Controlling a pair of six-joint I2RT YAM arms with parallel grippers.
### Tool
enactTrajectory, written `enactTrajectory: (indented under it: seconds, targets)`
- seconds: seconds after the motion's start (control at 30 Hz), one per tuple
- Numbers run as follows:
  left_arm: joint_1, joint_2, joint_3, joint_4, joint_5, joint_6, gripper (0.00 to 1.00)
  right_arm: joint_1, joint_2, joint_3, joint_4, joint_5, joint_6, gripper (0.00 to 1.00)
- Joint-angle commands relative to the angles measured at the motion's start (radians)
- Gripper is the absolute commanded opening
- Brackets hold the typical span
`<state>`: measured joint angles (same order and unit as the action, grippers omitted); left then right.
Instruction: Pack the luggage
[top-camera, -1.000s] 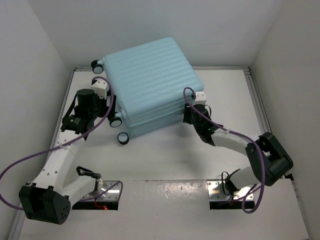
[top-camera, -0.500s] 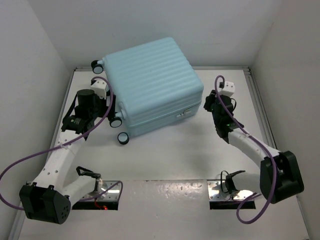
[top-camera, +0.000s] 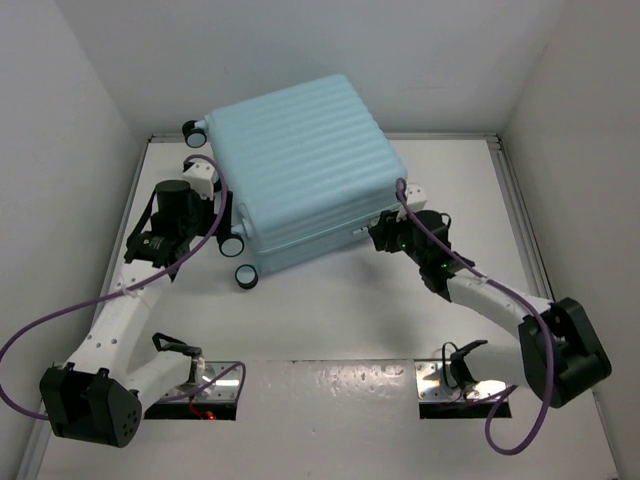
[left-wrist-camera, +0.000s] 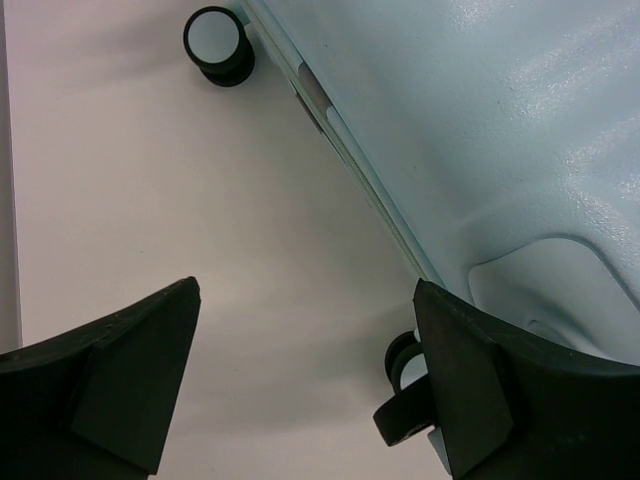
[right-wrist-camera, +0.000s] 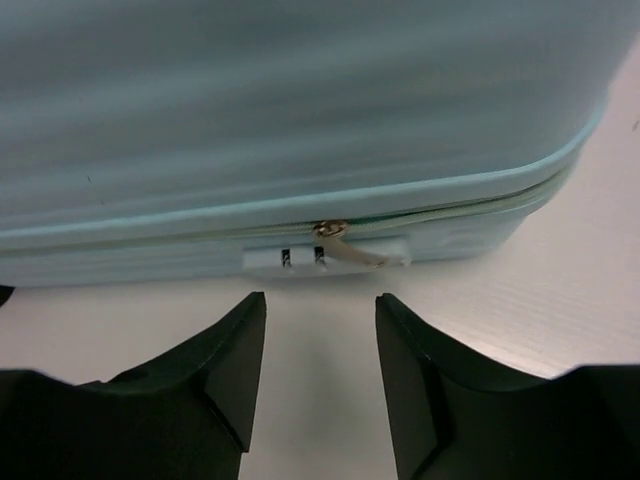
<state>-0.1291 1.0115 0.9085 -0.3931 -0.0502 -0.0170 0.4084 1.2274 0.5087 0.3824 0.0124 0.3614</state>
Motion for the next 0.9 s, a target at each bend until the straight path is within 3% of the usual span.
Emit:
enactTrajectory:
  seconds: [0.0,0.33,0.67,0.87]
  targets:
    - [0.008,-0.021,-0.007,0.028,0.012,-0.018,0.94,0.044,0.055,0.042,0.038,0.067,-0.032,0.49]
    - [0.008,-0.040,-0.036,0.028,0.003,-0.018,0.94,0.072,0.176,0.053,0.148,0.185,-0.032,0.49]
    - [0.008,-0.059,-0.066,0.028,0.003,-0.018,0.94,0.052,0.179,0.050,0.248,0.081,0.082,0.49]
    - [0.008,-0.068,-0.066,0.028,-0.007,-0.018,0.94,0.053,0.221,0.071,0.233,0.167,0.065,0.45]
